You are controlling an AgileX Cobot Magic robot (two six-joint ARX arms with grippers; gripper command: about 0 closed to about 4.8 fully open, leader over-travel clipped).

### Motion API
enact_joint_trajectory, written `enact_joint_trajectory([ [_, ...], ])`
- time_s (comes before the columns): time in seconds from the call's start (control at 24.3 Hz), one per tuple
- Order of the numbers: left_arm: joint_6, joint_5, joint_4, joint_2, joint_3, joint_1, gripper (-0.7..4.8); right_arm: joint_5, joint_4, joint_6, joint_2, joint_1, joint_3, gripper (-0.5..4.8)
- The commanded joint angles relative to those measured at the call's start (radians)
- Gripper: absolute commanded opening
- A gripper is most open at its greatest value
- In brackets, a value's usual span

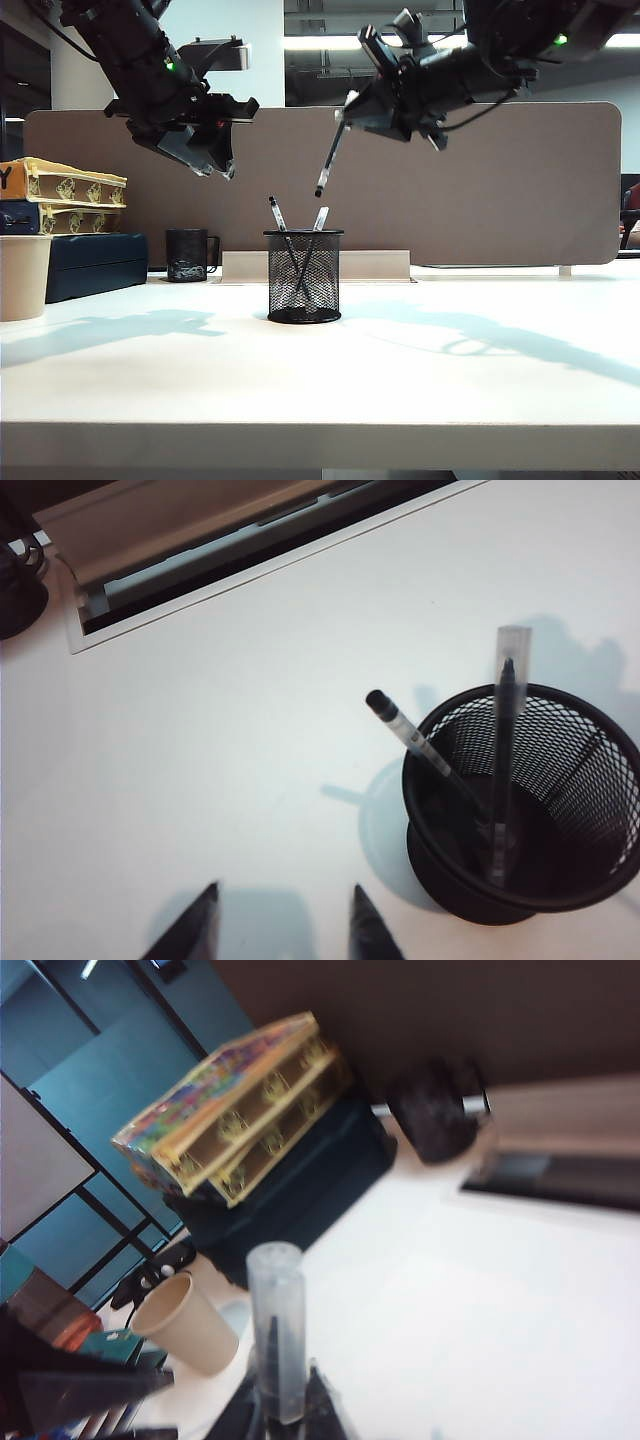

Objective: Pick up one pen and put it in the pen container.

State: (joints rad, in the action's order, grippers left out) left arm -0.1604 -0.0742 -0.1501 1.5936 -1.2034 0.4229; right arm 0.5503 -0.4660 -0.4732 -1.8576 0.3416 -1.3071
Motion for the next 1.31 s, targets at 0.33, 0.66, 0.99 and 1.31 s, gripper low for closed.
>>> enact_joint_trajectory([
  [0.33,-0.008,0.010,0.010,-0.004,-0.003,0.000,1.61,-0.011,0.104,0.138,-0.072,0.022,-0.080,-0.01],
  [0.66,-0.008,0.010,0.009,-0.004,-0.003,-0.002,1.61,-0.034,0.108,0.169,-0.122,0.029,-0.080,-0.01],
  [0.99,-0.008,0.010,0.009,-0.004,-0.003,-0.002,1.61,-0.035,0.133,0.190,-0.158,0.029,-0.080,-0.01],
  [1.31,-0.008,0.009,0.009,-0.004,-0.003,-0.002,1.61,-0.040,0.143,0.190,-0.187,0.029,-0.080,0.53],
])
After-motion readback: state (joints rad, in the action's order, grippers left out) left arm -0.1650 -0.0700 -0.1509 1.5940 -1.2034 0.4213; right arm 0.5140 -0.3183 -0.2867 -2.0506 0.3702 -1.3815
